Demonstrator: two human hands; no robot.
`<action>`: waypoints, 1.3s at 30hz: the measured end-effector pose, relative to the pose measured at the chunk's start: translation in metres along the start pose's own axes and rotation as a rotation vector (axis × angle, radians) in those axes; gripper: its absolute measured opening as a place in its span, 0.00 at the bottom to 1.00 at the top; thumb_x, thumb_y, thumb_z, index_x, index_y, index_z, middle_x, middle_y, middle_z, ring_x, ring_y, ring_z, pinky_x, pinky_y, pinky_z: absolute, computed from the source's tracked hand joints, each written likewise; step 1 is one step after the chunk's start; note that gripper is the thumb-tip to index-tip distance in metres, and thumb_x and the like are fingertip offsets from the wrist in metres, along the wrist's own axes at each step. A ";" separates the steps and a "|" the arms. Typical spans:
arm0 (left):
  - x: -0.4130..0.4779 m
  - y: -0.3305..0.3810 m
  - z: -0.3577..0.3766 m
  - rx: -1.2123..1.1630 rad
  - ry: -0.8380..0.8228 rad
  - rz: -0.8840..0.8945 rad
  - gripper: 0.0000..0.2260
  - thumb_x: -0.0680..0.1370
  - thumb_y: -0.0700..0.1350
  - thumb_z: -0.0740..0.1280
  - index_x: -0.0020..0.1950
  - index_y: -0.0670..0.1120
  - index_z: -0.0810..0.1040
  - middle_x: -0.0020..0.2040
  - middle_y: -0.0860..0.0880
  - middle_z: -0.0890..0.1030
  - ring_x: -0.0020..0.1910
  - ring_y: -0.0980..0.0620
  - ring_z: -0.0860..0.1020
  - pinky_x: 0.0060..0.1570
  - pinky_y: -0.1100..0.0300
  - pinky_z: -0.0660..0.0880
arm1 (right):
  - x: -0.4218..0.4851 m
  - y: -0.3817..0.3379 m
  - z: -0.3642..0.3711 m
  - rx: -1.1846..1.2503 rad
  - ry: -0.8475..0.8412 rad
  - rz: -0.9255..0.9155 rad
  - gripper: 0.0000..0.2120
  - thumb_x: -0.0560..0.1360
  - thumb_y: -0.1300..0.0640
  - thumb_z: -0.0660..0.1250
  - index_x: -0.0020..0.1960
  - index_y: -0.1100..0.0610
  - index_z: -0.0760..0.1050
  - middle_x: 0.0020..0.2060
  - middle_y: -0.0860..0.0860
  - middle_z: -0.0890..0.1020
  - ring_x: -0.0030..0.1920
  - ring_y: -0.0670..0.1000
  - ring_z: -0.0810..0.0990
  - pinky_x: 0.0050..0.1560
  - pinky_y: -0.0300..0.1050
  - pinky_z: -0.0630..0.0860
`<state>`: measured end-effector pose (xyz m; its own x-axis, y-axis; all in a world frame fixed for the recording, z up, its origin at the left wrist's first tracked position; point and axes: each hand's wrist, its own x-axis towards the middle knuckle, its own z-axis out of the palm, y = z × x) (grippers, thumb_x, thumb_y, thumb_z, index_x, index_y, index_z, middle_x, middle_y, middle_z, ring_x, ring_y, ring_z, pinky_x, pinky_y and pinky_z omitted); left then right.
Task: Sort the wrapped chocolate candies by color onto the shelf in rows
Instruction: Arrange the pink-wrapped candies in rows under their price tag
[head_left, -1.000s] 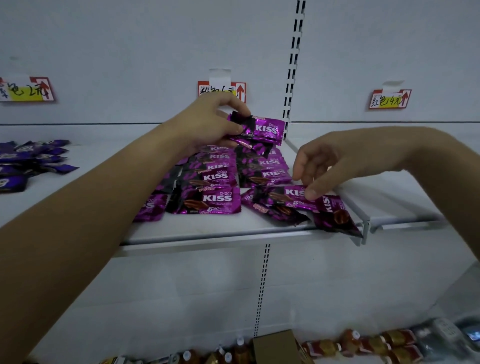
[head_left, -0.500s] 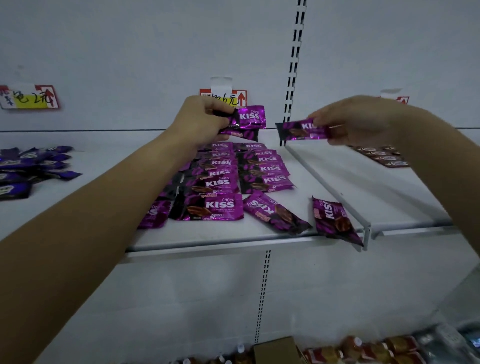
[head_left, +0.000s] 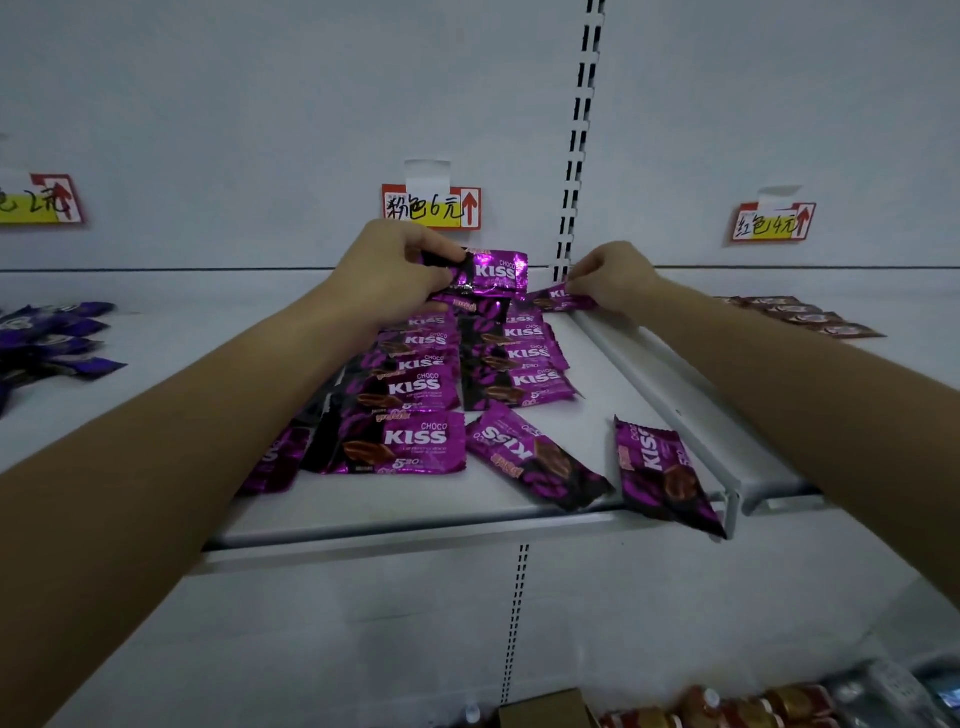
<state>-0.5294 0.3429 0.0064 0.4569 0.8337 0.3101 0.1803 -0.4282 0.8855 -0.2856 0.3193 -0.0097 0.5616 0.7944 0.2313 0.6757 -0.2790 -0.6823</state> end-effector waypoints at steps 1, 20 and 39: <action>0.001 -0.001 0.000 0.010 -0.002 0.003 0.08 0.77 0.34 0.66 0.48 0.47 0.80 0.55 0.41 0.79 0.47 0.47 0.82 0.44 0.58 0.82 | 0.000 0.003 0.002 -0.026 0.010 -0.023 0.08 0.74 0.58 0.70 0.51 0.59 0.81 0.50 0.56 0.82 0.45 0.50 0.77 0.47 0.42 0.72; 0.002 -0.003 0.001 0.044 -0.002 0.024 0.08 0.77 0.33 0.66 0.50 0.45 0.80 0.54 0.42 0.79 0.45 0.48 0.82 0.41 0.63 0.81 | 0.006 0.016 -0.011 -0.229 -0.104 -0.122 0.12 0.73 0.53 0.71 0.56 0.54 0.81 0.55 0.52 0.82 0.48 0.48 0.74 0.48 0.39 0.67; -0.001 0.007 0.005 0.016 -0.014 0.045 0.07 0.77 0.33 0.66 0.50 0.44 0.80 0.54 0.43 0.78 0.45 0.51 0.81 0.38 0.66 0.80 | -0.142 -0.043 -0.089 -0.449 -1.170 -0.310 0.17 0.61 0.59 0.78 0.46 0.45 0.80 0.36 0.43 0.76 0.32 0.48 0.73 0.32 0.35 0.72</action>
<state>-0.5247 0.3375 0.0104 0.4767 0.8087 0.3446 0.1734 -0.4708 0.8650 -0.3514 0.1706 0.0486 -0.2419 0.7925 -0.5598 0.9305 0.0260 -0.3653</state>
